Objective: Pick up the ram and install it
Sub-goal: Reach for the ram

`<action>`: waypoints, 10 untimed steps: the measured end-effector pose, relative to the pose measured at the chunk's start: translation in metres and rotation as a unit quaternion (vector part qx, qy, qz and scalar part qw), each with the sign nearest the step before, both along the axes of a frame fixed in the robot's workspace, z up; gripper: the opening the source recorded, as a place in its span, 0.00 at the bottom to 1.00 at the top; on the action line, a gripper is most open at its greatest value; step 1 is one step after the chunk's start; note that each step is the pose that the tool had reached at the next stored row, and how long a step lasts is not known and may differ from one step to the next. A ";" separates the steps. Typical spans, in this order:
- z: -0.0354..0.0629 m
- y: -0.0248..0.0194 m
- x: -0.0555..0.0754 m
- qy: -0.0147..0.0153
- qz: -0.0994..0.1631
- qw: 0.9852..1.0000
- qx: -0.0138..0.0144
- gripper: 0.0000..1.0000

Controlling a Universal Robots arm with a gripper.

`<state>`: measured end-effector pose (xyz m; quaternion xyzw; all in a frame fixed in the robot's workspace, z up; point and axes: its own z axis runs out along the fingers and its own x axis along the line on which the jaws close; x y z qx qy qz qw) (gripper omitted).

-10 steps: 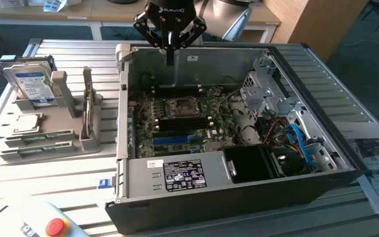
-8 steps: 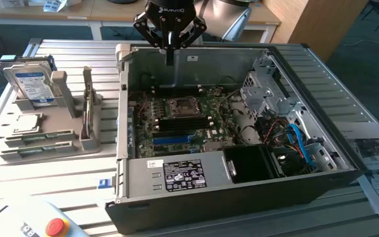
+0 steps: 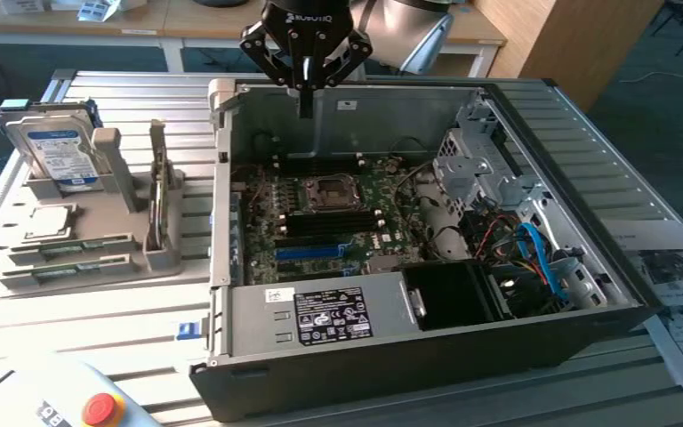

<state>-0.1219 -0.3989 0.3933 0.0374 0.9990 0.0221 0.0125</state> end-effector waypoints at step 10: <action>0.0000 0.0000 -0.010 0.000 0.000 1.000 0.000 0.11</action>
